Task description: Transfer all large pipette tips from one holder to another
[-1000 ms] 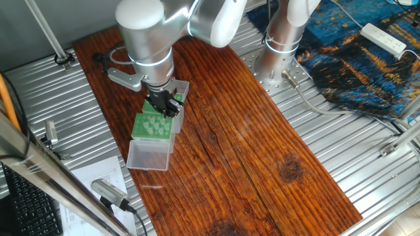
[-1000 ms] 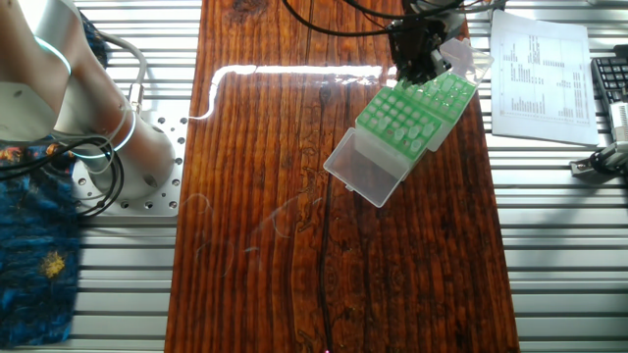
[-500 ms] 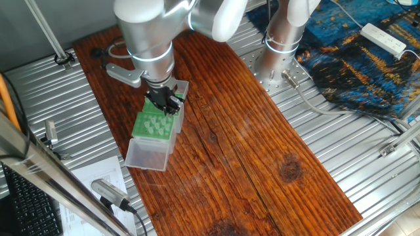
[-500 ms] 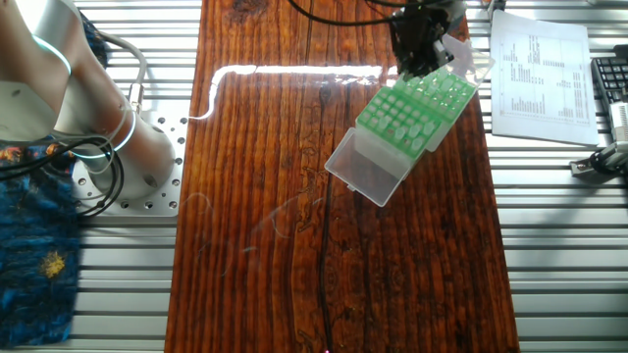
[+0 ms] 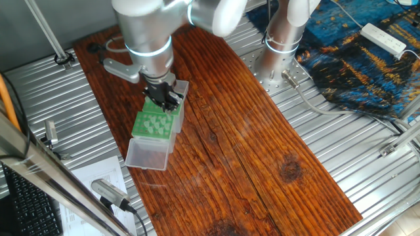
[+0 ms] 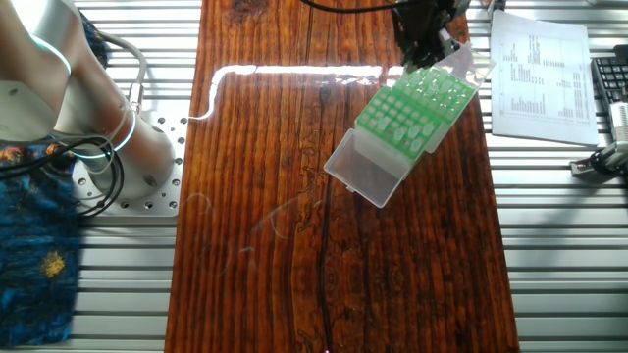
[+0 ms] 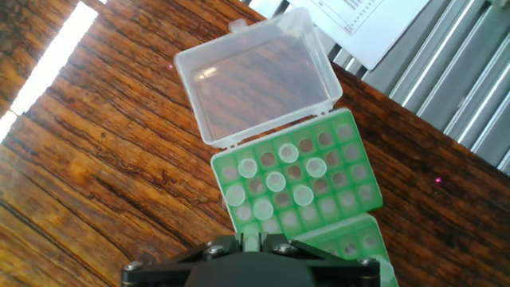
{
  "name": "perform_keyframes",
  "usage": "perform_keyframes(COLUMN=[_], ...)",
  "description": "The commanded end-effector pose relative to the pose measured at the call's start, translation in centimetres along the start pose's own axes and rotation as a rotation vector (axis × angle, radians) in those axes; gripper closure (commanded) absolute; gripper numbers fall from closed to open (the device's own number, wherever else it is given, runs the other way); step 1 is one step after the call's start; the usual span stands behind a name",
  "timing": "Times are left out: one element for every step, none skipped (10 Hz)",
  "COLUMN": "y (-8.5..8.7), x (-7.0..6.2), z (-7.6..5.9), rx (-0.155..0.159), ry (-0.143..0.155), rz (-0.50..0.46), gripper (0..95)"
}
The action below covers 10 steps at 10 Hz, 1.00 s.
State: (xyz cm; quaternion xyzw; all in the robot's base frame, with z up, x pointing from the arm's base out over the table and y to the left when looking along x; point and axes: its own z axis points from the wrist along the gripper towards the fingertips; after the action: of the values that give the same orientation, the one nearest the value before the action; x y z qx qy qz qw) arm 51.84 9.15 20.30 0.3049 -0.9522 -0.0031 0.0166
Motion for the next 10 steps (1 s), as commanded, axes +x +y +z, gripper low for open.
perform_keyframes(y=[-1.1,-1.3,-1.5,-1.7,-1.8,-1.9,-1.9,-1.9,-1.9,-1.9], x=[-0.6,-0.8,-1.2,-1.5,-1.7,-1.9,-2.0,-2.2,-2.3,-2.1], z=[-1.3,-1.8,-2.4,-3.1,-3.7,-4.8,-5.3,-6.3,-7.2,-7.8], rx=[-0.008,-0.012,-0.015,-0.019,-0.022,-0.028,-0.030,-0.034,-0.037,-0.041], ry=[0.007,0.009,0.015,0.022,0.030,0.038,0.042,0.051,0.059,0.060], rz=[-0.017,-0.018,-0.022,-0.026,-0.032,-0.039,-0.042,-0.047,-0.051,-0.057], gripper=[95.0,95.0,95.0,95.0,95.0,95.0,95.0,95.0,95.0,95.0])
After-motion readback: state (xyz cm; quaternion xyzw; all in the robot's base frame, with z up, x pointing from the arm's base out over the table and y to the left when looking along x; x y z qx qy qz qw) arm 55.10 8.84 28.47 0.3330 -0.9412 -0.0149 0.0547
